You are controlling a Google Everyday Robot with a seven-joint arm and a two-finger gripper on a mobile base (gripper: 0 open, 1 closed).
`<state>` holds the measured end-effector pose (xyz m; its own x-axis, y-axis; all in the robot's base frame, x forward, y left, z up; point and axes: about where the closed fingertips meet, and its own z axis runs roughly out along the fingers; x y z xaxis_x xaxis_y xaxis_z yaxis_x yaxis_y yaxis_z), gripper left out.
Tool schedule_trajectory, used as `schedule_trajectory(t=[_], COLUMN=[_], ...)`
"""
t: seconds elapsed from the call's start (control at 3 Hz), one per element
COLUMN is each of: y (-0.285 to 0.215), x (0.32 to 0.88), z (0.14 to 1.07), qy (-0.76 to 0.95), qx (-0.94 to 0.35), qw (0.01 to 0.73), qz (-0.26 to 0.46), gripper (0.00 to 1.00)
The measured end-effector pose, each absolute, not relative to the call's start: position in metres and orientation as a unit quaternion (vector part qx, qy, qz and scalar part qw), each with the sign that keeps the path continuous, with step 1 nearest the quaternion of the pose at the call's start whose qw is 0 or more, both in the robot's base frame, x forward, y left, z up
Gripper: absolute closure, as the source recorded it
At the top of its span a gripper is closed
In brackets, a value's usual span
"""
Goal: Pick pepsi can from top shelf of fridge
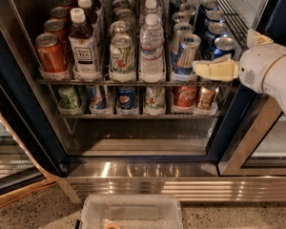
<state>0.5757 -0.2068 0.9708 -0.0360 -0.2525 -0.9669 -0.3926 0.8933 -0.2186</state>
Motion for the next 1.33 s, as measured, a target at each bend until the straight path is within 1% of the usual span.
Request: schedule_trajectory(t=[0.67, 1.0, 1.33], y=[-0.183, -0.176, -0.183], x=[0.57, 0.58, 0.606], z=[0.927, 0.904, 0.886], qy=[0.764, 0.787, 0.799], qx=[-0.234, -0.213, -0.183], qw=[0.599, 0.577, 0.572], qz=[0.059, 0.052, 0.035], gripper=[0.0, 0.0, 0.0])
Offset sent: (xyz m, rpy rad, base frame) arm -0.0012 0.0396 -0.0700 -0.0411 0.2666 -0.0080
